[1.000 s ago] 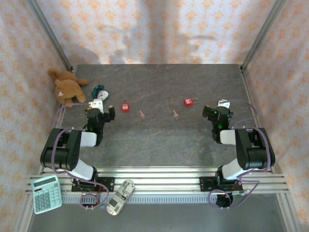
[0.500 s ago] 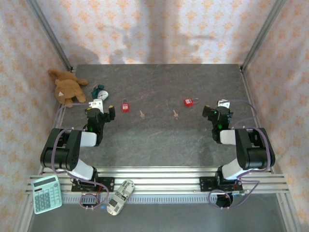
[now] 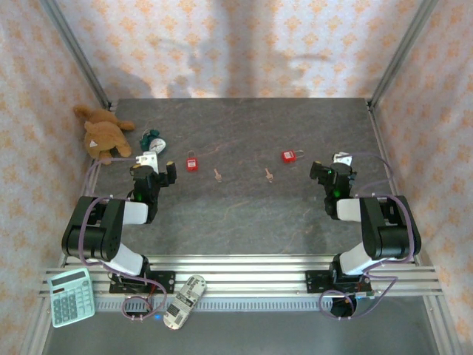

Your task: Unlock with the key

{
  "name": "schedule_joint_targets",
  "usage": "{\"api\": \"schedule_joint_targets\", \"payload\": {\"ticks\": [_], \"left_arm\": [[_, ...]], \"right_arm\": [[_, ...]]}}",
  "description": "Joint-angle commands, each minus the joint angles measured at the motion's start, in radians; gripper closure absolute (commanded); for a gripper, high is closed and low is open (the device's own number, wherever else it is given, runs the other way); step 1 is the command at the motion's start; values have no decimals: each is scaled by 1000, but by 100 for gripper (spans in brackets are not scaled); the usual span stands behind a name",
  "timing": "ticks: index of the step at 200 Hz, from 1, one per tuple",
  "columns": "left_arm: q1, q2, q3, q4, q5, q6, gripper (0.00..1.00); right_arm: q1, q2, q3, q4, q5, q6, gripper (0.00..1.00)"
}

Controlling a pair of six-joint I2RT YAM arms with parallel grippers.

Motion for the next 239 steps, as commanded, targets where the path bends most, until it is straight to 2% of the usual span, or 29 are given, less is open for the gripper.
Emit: {"api": "schedule_joint_targets", "payload": {"ticks": [1,64,85,98,114,130,146,164,170,178,189,207,218,228,239], "left_arm": [[9,8,18,35,-30,21,0],[6,8,19,38,-56,17,0],[-12,-87,55,-108,-115,17,0],[-26,-169,103,-251,-132,24,0],[-53,-257,148,-351,-143,19,0],[-83,-332,204,-441,-147,-12,0],[-97,-381,303,-571,-168,-124,0],[-94,-404,490,-827,-202,-388,0],[-90,-407,554,-927,-182,-464,0],[-75,-412,617,-1007,-106,-487,0],[-51,-421,643,-995,-42,-532,0],[35,-432,595,-940,45,-811,0],[94,-415,572,-880,135,-921,1],[112,-377,595,-872,210,-952,5],[107,-317,679,-958,247,-928,12]], "right_arm": [[5,5,20,32,32,2,1],[5,3,18,35,31,1,1],[10,-6,19,32,63,6,1],[22,-44,64,-72,153,25,1],[52,-101,181,-296,229,17,1],[77,-169,260,-428,220,54,1],[83,-245,361,-601,159,166,1],[79,-260,524,-856,161,319,1],[77,-253,567,-936,193,394,1],[68,-239,615,-1034,242,519,1],[31,-227,639,-1077,154,570,1],[17,-204,664,-1103,95,573,1],[18,-168,710,-1152,64,553,6],[25,-118,765,-1217,60,545,9],[42,-56,832,-1288,73,540,11]]}}
